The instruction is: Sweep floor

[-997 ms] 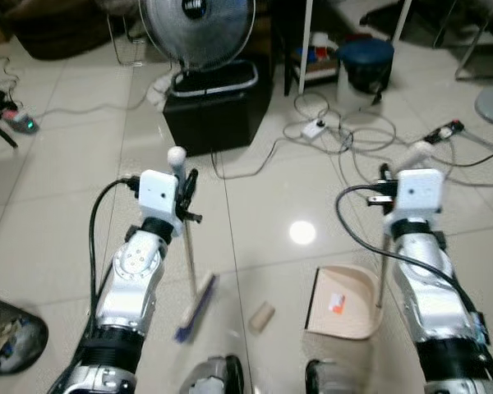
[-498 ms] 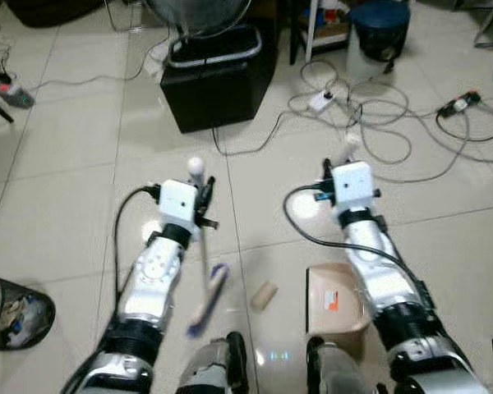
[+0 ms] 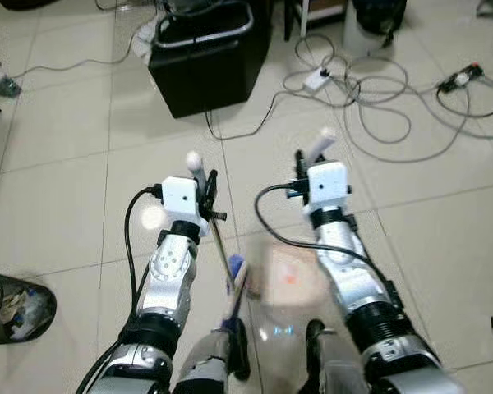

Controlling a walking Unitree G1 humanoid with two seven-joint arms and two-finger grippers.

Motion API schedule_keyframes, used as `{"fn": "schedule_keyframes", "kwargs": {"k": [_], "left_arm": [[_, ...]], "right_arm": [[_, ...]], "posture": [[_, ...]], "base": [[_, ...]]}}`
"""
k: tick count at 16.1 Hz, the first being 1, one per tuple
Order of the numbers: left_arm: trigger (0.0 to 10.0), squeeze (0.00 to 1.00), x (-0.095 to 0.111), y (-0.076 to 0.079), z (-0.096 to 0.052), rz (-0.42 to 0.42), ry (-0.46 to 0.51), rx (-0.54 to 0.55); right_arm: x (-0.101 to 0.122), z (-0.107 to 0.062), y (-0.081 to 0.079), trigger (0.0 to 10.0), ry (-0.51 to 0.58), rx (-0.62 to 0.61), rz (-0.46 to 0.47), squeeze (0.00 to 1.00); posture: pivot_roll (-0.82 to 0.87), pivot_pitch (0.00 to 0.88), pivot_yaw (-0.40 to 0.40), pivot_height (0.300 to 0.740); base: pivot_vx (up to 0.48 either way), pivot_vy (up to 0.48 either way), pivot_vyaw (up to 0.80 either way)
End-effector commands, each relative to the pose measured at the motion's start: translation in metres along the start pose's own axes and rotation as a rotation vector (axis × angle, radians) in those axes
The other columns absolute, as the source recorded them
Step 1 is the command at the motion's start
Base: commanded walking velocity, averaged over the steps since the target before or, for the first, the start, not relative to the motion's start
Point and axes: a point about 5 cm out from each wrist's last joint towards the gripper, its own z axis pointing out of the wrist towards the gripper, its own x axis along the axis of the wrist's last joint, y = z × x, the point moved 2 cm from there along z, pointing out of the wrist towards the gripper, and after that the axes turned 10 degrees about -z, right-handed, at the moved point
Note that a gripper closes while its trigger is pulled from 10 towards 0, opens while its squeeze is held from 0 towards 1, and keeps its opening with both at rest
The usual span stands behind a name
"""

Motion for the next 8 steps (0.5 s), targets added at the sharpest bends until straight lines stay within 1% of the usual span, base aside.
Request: {"fn": "schedule_keyframes", "kwargs": {"k": [1, 2, 4, 5, 7, 8], "left_arm": [[10.0, 0.00, -0.018, -0.011, -0.010, -0.046, -0.072, 0.079], [10.0, 0.00, -0.018, -0.013, -0.010, -0.052, -0.070, 0.094], [10.0, 0.00, -0.014, -0.018, -0.006, -0.089, -0.054, 0.138], [10.0, 0.00, -0.009, -0.017, -0.002, -0.150, -0.026, 0.138], [10.0, 0.00, 0.000, -0.008, 0.006, -0.266, 0.013, 0.095], [10.0, 0.00, 0.006, -0.002, 0.012, -0.337, 0.030, 0.053]], "right_arm": [[0.005, -0.005, -0.013, 10.0, 0.036, 0.029, 0.033, 0.00], [0.005, -0.005, -0.016, 10.0, 0.034, 0.038, 0.033, 0.00], [0.002, -0.008, -0.022, 10.0, 0.028, 0.071, 0.017, 0.00], [-0.001, -0.009, -0.020, 10.0, 0.020, 0.073, 0.010, 0.00], [-0.005, -0.010, -0.016, 10.0, 0.008, 0.066, 0.001, 0.00], [-0.008, -0.011, -0.012, 10.0, 0.001, 0.062, -0.005, 0.00]], "posture": [[0.07, 0.361, 0.155, 0.740], [0.07, 0.360, 0.155, 0.740], [0.07, 0.357, 0.154, 0.740], [0.07, 0.353, 0.153, 0.740], [0.07, 0.343, 0.150, 0.740], [0.07, 0.337, 0.150, 0.740]], "base": [[0.000, 0.000, 0.00], [0.000, 0.000, 0.00], [0.000, 0.000, 0.00], [0.000, 0.000, 0.00], [0.000, 0.000, 0.00], [0.000, 0.000, 0.00]]}}
